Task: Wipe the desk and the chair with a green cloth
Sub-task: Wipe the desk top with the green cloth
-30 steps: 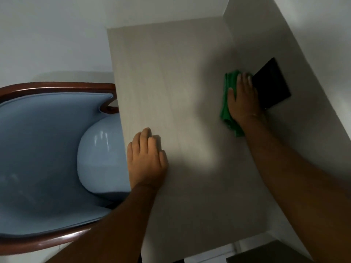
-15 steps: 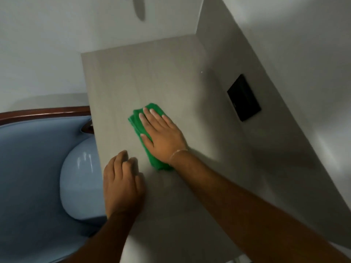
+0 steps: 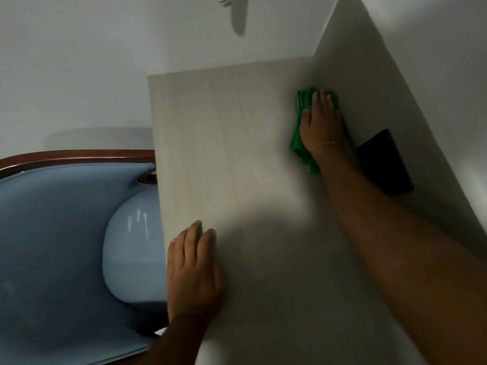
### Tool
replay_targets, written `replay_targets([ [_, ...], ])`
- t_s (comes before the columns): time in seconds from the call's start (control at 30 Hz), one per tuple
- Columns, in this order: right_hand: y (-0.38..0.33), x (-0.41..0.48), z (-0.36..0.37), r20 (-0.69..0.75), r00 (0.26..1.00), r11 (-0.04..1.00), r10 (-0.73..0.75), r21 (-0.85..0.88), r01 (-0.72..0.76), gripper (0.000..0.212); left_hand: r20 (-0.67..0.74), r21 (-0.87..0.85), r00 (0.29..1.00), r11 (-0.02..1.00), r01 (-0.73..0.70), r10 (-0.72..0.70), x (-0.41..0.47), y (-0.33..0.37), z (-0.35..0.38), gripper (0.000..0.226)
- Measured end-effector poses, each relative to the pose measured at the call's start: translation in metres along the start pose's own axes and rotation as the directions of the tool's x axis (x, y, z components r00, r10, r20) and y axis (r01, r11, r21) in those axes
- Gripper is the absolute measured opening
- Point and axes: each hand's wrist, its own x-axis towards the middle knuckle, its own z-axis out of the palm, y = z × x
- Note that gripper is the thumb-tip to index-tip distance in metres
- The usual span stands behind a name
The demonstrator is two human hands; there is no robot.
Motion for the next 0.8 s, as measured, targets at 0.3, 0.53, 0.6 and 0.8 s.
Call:
replay_targets([
  [0.3,-0.035,0.044,0.010,0.041,0.996,0.996,-0.074,-0.053,0.076,0.074,0.047,0.064,0.999,0.998,0.005,-0.008,0.002,-0.004,0.007,0.070],
  [0.53,-0.091,-0.053,0.032,0.095,0.920,0.918,-0.380,-0.080,0.388,0.074,0.046,0.081,0.999,0.997,0.002,-0.006,0.003,-0.004,0.004,0.068],
  [0.6,-0.109,-0.096,0.037,0.123,0.886,0.885,-0.447,-0.084,0.459,0.074,0.047,0.084,0.999,0.996,0.004,-0.008,0.003,-0.003,0.004,0.068],
  [0.8,-0.114,-0.236,0.056,0.083,0.835,0.838,-0.543,-0.001,0.545,0.065,0.062,0.101,0.998,0.995,-0.004,-0.003,-0.001,-0.005,0.002,0.067],
])
